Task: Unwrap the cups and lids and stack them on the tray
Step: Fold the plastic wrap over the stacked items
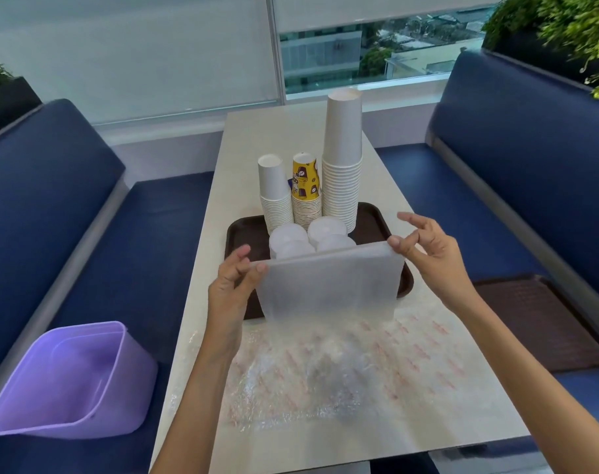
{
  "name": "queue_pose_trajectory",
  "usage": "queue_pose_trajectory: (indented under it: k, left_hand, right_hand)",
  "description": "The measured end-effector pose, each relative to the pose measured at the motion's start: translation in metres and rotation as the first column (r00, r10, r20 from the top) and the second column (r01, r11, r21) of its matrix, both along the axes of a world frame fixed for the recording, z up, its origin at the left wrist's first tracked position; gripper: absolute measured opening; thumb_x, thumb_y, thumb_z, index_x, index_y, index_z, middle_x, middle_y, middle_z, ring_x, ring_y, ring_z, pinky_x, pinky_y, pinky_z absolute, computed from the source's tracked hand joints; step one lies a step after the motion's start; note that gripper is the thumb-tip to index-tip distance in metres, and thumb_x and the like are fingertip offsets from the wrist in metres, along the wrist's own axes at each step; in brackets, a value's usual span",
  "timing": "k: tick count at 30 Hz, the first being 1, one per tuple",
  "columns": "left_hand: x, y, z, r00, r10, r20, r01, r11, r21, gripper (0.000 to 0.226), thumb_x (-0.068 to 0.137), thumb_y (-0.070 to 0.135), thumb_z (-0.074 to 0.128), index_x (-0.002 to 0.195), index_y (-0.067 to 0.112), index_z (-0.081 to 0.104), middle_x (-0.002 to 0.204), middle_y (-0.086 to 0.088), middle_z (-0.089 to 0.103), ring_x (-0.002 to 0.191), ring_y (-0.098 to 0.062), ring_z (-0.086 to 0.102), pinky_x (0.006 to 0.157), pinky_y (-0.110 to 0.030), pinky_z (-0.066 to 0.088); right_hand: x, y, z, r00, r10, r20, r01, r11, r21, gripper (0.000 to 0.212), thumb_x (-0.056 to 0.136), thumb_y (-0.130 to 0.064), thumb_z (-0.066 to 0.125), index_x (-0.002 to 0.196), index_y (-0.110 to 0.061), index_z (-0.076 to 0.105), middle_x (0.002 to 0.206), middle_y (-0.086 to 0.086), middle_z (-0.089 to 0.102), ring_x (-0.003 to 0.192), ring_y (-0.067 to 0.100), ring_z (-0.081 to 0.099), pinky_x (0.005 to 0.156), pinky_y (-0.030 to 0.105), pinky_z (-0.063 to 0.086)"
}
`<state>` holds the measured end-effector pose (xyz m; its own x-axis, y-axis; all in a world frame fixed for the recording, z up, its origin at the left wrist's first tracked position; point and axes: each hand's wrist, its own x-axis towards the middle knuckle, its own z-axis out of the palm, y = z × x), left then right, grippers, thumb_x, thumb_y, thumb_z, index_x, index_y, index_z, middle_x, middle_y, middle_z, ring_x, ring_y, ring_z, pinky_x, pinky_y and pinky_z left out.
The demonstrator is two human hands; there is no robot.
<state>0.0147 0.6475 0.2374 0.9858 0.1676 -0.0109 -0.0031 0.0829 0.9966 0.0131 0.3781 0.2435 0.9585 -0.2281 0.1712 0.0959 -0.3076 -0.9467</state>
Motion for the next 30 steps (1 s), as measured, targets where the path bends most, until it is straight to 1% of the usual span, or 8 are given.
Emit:
queue_pose_trajectory:
  k: [3, 6, 9, 15, 17, 21, 26, 30]
  left_hand:
    - [0.003, -0.001, 0.012, 0.998, -0.015, 0.058, 0.016, 1.0, -0.01, 0.01, 0.088, 0.012, 0.06, 0.08, 0.015, 0.066, 0.121, 0.012, 0.062, 0.114, -0.002, 0.053, 0.092, -0.014, 0.04]
    - [0.007, -0.003, 0.022, 0.995, 0.027, 0.101, -0.026, 1.0, -0.014, 0.009, 0.087, 0.013, 0.063, 0.08, 0.017, 0.067, 0.096, 0.005, 0.07, 0.1, -0.01, 0.062, 0.089, -0.022, 0.049]
    - [0.013, -0.01, 0.03, 0.988, 0.072, 0.136, -0.074, 0.997, 0.009, 0.011, 0.087, 0.014, 0.064, 0.078, 0.02, 0.066, 0.074, 0.011, 0.068, 0.079, -0.009, 0.061, 0.075, -0.019, 0.051]
    - [0.023, -0.02, 0.031, 0.976, 0.147, 0.159, -0.157, 0.986, 0.051, 0.005, 0.089, 0.013, 0.063, 0.085, 0.011, 0.063, 0.078, 0.005, 0.064, 0.063, 0.004, 0.062, 0.059, -0.009, 0.049]
    - [0.025, -0.023, 0.027, 0.975, 0.155, 0.162, -0.17, 0.982, 0.086, 0.005, 0.09, 0.012, 0.062, 0.09, 0.006, 0.062, 0.079, 0.005, 0.063, 0.063, 0.008, 0.061, 0.057, -0.006, 0.046]
    - [0.03, -0.021, 0.009, 0.977, 0.168, 0.131, -0.186, 0.973, 0.137, 0.011, 0.09, 0.01, 0.061, 0.095, 0.001, 0.064, 0.078, 0.004, 0.062, 0.061, 0.01, 0.059, 0.057, -0.005, 0.045]
    - [0.028, -0.017, -0.005, 0.985, 0.168, 0.037, -0.172, 0.975, 0.142, 0.014, 0.089, 0.015, 0.063, 0.099, 0.005, 0.063, 0.083, 0.009, 0.063, 0.067, 0.008, 0.061, 0.062, -0.007, 0.048]
    - [0.023, -0.005, -0.012, 0.959, -0.006, -0.283, -0.017, 0.997, -0.08, 0.031, 0.088, 0.026, 0.064, 0.115, 0.013, 0.054, 0.105, 0.002, 0.063, 0.095, -0.014, 0.061, 0.082, -0.033, 0.053]
  right_hand:
    - [-0.001, 0.003, 0.009, 0.995, 0.067, 0.069, -0.078, 0.981, 0.178, 0.025, 0.079, -0.028, 0.066, 0.064, -0.009, 0.065, 0.09, -0.008, 0.072, 0.09, 0.007, 0.065, 0.085, 0.024, 0.045]
    - [0.002, 0.007, 0.014, 0.997, -0.012, 0.077, -0.008, 0.966, 0.26, 0.031, 0.072, -0.044, 0.067, 0.055, -0.019, 0.062, 0.062, 0.017, 0.051, 0.064, 0.028, 0.044, 0.069, 0.031, 0.041]
    - [0.006, 0.011, 0.02, 0.999, -0.02, 0.051, 0.001, 0.937, 0.35, 0.036, 0.071, -0.042, 0.064, 0.059, -0.009, 0.054, 0.052, -0.001, 0.051, 0.053, 0.012, 0.048, 0.058, 0.021, 0.047]
    - [0.007, 0.012, 0.022, 0.994, 0.047, -0.103, 0.004, 0.892, 0.452, 0.041, 0.085, -0.048, 0.052, 0.086, -0.008, 0.059, 0.086, 0.008, 0.065, 0.075, 0.021, 0.062, 0.064, 0.022, 0.054]
    - [0.002, 0.011, 0.018, 0.974, 0.109, -0.197, 0.027, 0.813, 0.581, 0.038, 0.093, -0.052, 0.04, 0.094, -0.018, 0.057, 0.089, 0.001, 0.071, 0.079, 0.017, 0.068, 0.069, 0.026, 0.056]
    - [-0.012, 0.016, -0.002, 0.865, 0.385, -0.323, 0.009, 0.631, 0.775, 0.062, 0.078, -0.066, 0.039, 0.107, -0.016, 0.061, 0.104, 0.006, 0.072, 0.094, 0.022, 0.07, 0.071, 0.037, 0.059]
    - [-0.016, 0.023, -0.022, 0.81, 0.429, -0.4, -0.042, 0.722, 0.69, 0.028, 0.092, -0.013, 0.055, 0.117, -0.002, 0.063, 0.098, 0.008, 0.074, 0.081, 0.017, 0.072, 0.07, 0.029, 0.06]
    - [-0.01, 0.02, -0.029, 0.816, 0.407, -0.41, -0.06, 0.766, 0.64, 0.021, 0.092, -0.004, 0.054, 0.11, -0.004, 0.065, 0.097, 0.006, 0.074, 0.081, 0.017, 0.072, 0.071, 0.03, 0.06]
